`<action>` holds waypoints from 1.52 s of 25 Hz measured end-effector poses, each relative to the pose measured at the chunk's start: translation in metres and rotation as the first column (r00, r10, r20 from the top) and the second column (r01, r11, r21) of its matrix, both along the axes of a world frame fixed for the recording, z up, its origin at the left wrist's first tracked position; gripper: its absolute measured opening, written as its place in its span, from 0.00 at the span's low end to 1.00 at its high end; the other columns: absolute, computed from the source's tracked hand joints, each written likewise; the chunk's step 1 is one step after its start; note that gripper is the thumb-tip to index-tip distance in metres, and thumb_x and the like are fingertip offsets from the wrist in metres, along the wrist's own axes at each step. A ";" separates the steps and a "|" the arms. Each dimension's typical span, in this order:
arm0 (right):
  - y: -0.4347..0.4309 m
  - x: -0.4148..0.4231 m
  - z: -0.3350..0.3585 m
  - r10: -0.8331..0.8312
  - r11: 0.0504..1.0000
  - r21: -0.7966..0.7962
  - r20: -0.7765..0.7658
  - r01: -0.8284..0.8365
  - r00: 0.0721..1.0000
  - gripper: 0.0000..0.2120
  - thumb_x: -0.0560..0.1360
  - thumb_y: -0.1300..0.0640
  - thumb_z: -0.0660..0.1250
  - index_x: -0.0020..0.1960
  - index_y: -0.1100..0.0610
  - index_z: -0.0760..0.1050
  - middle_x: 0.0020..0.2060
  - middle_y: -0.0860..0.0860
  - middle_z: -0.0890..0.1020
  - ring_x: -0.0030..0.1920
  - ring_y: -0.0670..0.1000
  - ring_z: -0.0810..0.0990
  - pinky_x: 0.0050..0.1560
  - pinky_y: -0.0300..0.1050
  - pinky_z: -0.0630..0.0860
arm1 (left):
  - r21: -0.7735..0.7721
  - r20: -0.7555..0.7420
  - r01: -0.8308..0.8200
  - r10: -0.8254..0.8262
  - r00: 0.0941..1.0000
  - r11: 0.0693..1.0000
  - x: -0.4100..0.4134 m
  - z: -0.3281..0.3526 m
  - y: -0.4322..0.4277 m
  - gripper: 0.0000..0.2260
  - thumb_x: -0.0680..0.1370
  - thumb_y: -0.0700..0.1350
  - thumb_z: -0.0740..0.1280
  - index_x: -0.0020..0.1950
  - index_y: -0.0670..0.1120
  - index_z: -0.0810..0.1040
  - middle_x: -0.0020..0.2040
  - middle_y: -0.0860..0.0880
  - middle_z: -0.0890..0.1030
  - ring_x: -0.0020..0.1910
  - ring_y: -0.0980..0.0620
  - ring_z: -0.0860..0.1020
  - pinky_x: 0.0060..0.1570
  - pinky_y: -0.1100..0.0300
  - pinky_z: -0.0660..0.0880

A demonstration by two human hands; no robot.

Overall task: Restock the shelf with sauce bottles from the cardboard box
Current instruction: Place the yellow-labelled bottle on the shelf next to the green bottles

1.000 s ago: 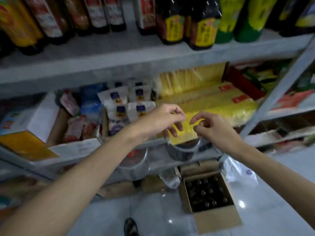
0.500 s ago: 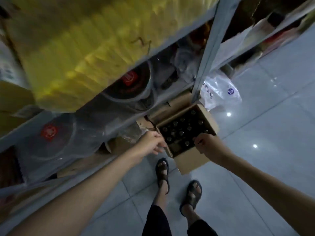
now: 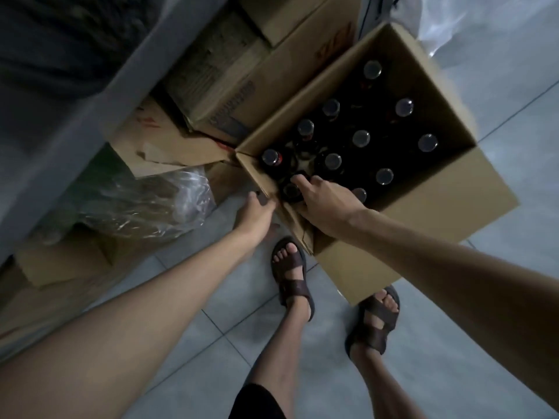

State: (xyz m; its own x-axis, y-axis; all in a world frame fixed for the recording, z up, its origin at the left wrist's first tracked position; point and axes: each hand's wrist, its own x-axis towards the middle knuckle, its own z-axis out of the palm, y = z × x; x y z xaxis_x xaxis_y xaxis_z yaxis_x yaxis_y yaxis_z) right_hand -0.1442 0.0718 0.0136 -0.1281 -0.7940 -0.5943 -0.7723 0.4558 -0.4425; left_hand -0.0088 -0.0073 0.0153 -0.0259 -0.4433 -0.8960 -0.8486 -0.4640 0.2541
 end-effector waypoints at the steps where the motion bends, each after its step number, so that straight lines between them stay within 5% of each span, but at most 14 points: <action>1: -0.006 0.008 -0.014 0.067 0.998 -0.004 -0.030 -0.067 0.997 0.21 0.83 0.55 0.56 0.74 0.55 0.61 0.60 0.58 0.75 0.58 0.62 0.79 0.42 0.50 0.70 | -0.015 -0.016 -0.017 0.017 1.000 1.000 0.001 -0.011 0.002 0.20 0.80 0.53 0.63 0.66 0.43 0.69 0.60 0.42 0.80 0.50 0.41 0.84 0.53 0.44 0.81; 6: -0.032 0.017 -0.042 0.278 0.953 -0.044 -0.256 -0.298 0.926 0.15 0.83 0.59 0.53 0.68 0.58 0.65 0.55 0.58 0.81 0.54 0.60 0.82 0.38 0.49 0.66 | 0.000 -0.105 -0.061 0.060 0.993 0.998 0.003 -0.028 0.002 0.15 0.81 0.51 0.62 0.60 0.41 0.75 0.54 0.41 0.82 0.49 0.41 0.84 0.48 0.46 0.83; 11: -0.024 0.005 -0.031 0.301 0.945 -0.049 -0.255 -0.324 0.919 0.14 0.83 0.59 0.54 0.67 0.59 0.67 0.51 0.57 0.82 0.52 0.61 0.82 0.39 0.49 0.66 | 0.008 -0.097 0.001 0.000 0.995 1.000 0.008 -0.020 0.001 0.26 0.71 0.62 0.63 0.61 0.45 0.76 0.55 0.44 0.83 0.51 0.42 0.83 0.56 0.43 0.79; 14: -0.008 -0.004 -0.008 0.254 0.950 -0.129 -0.218 -0.285 0.943 0.12 0.82 0.56 0.55 0.63 0.57 0.68 0.46 0.56 0.82 0.47 0.60 0.82 0.36 0.50 0.67 | 0.039 -0.080 -0.062 0.065 0.995 0.997 0.003 -0.002 0.011 0.08 0.79 0.49 0.65 0.56 0.49 0.77 0.54 0.43 0.83 0.49 0.42 0.84 0.55 0.45 0.80; 16: 0.000 -0.018 0.023 0.196 0.958 -0.176 -0.182 -0.228 0.964 0.11 0.81 0.52 0.57 0.60 0.57 0.69 0.42 0.55 0.81 0.43 0.60 0.81 0.35 0.50 0.69 | 0.001 -0.059 -0.014 0.014 0.998 1.000 0.000 0.018 0.020 0.09 0.79 0.44 0.66 0.58 0.49 0.76 0.53 0.44 0.83 0.50 0.43 0.83 0.56 0.47 0.80; 19: 0.015 -0.045 0.088 0.115 0.957 -0.248 -0.142 -0.148 0.983 0.13 0.80 0.47 0.59 0.58 0.55 0.71 0.36 0.51 0.77 0.35 0.55 0.78 0.34 0.50 0.73 | -0.110 -0.080 0.172 -0.181 0.980 0.979 0.000 0.063 0.027 0.29 0.74 0.44 0.73 0.73 0.50 0.67 0.65 0.49 0.78 0.63 0.45 0.77 0.61 0.50 0.76; 23: 0.027 -0.080 0.198 0.036 0.935 -0.351 -0.067 -0.057 0.997 0.12 0.77 0.44 0.64 0.53 0.53 0.75 0.34 0.49 0.80 0.34 0.53 0.80 0.34 0.48 0.76 | -0.111 -0.341 0.189 -0.216 0.915 0.976 -0.020 0.153 0.040 0.52 0.66 0.46 0.80 0.80 0.55 0.51 0.73 0.62 0.60 0.72 0.63 0.59 0.64 0.61 0.65; 25: 0.029 -0.095 0.265 -0.062 0.914 -0.401 0.013 0.062 0.998 0.11 0.76 0.46 0.67 0.49 0.53 0.76 0.34 0.48 0.80 0.33 0.50 0.78 0.32 0.43 0.74 | -0.234 -0.370 0.255 -0.329 0.869 0.938 -0.040 0.205 0.052 0.51 0.67 0.46 0.80 0.80 0.55 0.50 0.71 0.63 0.60 0.70 0.65 0.58 0.64 0.64 0.62; 28: 0.039 -0.108 0.375 -0.283 0.836 -0.454 0.124 0.308 0.951 0.10 0.73 0.49 0.69 0.43 0.56 0.76 0.30 0.48 0.77 0.32 0.47 0.74 0.31 0.41 0.70 | -0.472 -0.375 0.245 -0.444 0.814 0.847 -0.066 0.289 0.063 0.45 0.63 0.52 0.80 0.75 0.58 0.61 0.70 0.58 0.72 0.69 0.59 0.71 0.64 0.59 0.71; 32: 0.059 -0.110 0.508 -0.450 0.682 -0.515 0.265 0.519 0.853 0.08 0.69 0.55 0.71 0.39 0.60 0.76 0.30 0.56 0.77 0.34 0.54 0.76 0.33 0.49 0.72 | -0.648 -0.365 0.167 -0.495 0.789 0.743 -0.084 0.414 0.064 0.28 0.62 0.50 0.81 0.57 0.55 0.71 0.51 0.57 0.80 0.52 0.56 0.79 0.47 0.62 0.76; 35: 0.070 -0.100 0.622 -0.426 0.585 -0.560 0.404 0.587 0.810 0.10 0.71 0.53 0.71 0.38 0.58 0.75 0.31 0.53 0.78 0.33 0.48 0.76 0.34 0.48 0.73 | -0.756 -0.265 0.209 -0.582 0.769 0.620 -0.085 0.530 0.067 0.27 0.62 0.56 0.79 0.54 0.58 0.68 0.48 0.59 0.78 0.48 0.58 0.78 0.44 0.61 0.75; 38: 0.073 -0.080 0.726 -0.300 0.551 -0.626 0.469 0.552 0.831 0.08 0.75 0.44 0.71 0.40 0.43 0.74 0.32 0.39 0.79 0.37 0.37 0.79 0.34 0.33 0.73 | -0.789 -0.253 0.208 -0.614 0.747 0.578 -0.066 0.632 0.068 0.28 0.60 0.62 0.76 0.53 0.55 0.68 0.48 0.59 0.80 0.48 0.59 0.80 0.47 0.62 0.76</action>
